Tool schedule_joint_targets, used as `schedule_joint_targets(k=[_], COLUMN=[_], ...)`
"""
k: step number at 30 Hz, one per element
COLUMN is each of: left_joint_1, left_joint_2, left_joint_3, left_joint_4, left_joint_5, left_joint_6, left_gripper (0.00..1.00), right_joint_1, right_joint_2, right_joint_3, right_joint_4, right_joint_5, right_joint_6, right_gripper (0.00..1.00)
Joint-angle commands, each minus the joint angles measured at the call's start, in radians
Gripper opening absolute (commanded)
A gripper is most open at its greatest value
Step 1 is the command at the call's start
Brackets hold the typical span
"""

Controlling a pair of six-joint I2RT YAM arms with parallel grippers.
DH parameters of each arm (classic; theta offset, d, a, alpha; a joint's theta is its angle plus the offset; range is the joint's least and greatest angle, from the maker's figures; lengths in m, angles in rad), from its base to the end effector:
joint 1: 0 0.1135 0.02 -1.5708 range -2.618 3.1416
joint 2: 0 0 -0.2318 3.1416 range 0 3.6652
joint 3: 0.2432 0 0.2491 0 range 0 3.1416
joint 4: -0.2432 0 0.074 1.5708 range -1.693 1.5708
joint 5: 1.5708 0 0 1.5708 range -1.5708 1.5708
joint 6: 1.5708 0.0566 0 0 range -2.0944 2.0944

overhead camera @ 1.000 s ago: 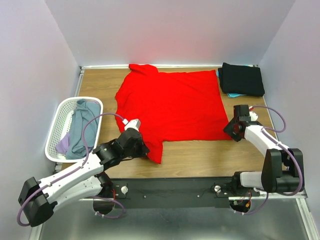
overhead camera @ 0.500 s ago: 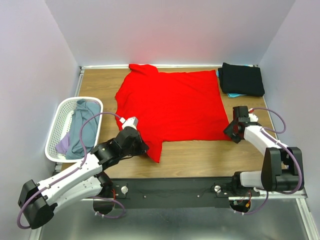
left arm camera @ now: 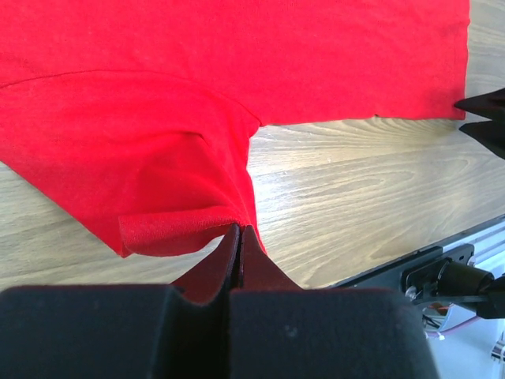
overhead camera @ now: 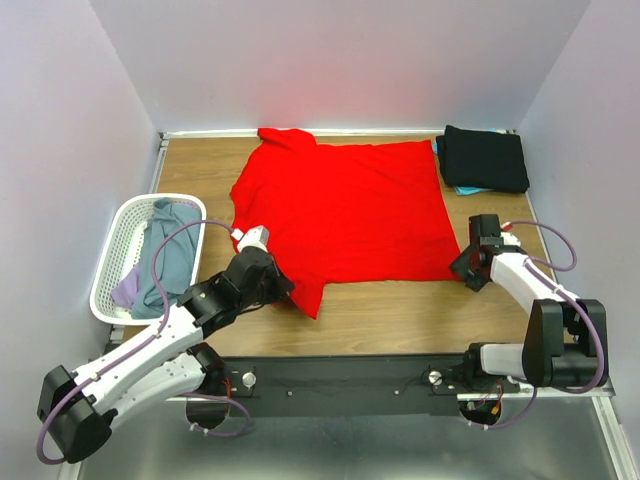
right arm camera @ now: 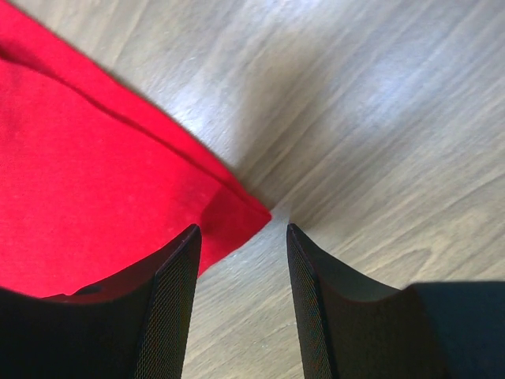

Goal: Fold and stack the t-shirts
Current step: Flatten the tshirt out, then fold the tshirt

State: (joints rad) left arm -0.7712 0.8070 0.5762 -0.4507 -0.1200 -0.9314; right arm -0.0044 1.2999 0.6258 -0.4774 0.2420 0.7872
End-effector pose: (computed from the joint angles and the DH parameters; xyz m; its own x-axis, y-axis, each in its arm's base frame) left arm 0.1552 -0.1414 0.2020 -0.7713 -0.3613 -0.5239 0.0107 0.8158 -0.5782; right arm 0.2367 -0.0146 0.1150 -0.5725 0.6903 -0.4424 0.7189 0.6821 0.1339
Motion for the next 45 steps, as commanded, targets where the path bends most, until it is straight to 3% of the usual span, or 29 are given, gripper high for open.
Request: schedule_joint_targets(k=[1,4,7,10,16,21,30,45], left_joint_1=[0.010,0.016,0.023,0.032,0.069,0.118,0.202,0.326], left_joint_2=[0.003,0.009,0.011,0.015,0.043,0.078,0.208,0.504], left_joint_3=[0.031,0.039,0.042,0.043,0.068,0.108,0.197,0.407], left_joint_4=[0.018,0.017,0.017,0.020,0.029,0.038,0.110,0.182], left_joint_5=[-0.012,-0.013,-0.021,-0.023,-0.041,-0.061,-0.067,-0.073], left_joint_6=[0.020,0.028,0.035,0.042,0.074,0.108,0.157,0.217], left_gripper=[0.00,0.00,0.00,0.00,0.00,0.00,0.00,0.00], right_joint_1=[-0.022,-0.029,-0.031,-0.031,-0.031,-0.031,-0.031,-0.032], right_joint_2=[-0.018,0.007,0.038,0.050,0.049,0.048,0.133,0.404], right_joint_3=[-0.014,0.003,0.037,0.064,0.094,0.138,0.247,0.482], right_joint_4=[-0.041,-0.038,-0.036,-0.033,-0.010,-0.003,0.019,0.053], right_joint_5=[0.023,0.042,0.057,0.057,0.005,-0.033,-0.075,-0.121], right_joint_6=[0.032,0.038,0.024,0.009,-0.019,-0.043,-0.066,-0.094], right_gripper=[0.55,0.52,0.37,0.35,0.15,0.05,0.03,0.00])
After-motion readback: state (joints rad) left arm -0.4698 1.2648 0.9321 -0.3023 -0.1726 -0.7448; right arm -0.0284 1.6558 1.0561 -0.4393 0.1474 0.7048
